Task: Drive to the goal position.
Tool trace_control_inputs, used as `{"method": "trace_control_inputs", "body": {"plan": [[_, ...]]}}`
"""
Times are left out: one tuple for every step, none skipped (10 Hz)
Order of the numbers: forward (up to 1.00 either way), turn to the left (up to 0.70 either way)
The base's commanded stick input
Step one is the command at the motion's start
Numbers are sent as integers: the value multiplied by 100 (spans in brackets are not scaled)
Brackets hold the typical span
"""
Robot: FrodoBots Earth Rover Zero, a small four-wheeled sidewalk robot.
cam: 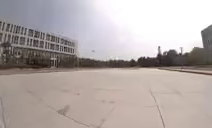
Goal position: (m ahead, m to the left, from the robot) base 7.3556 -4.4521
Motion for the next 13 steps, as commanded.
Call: {"method": "trace_control_inputs", "body": {"plan": [[70,0],[70,0],[70,0],[70,0],[70,0],[70,0],[70,0],[70,0],[70,0],[70,0],[70,0],[70,0],[70,0]]}}
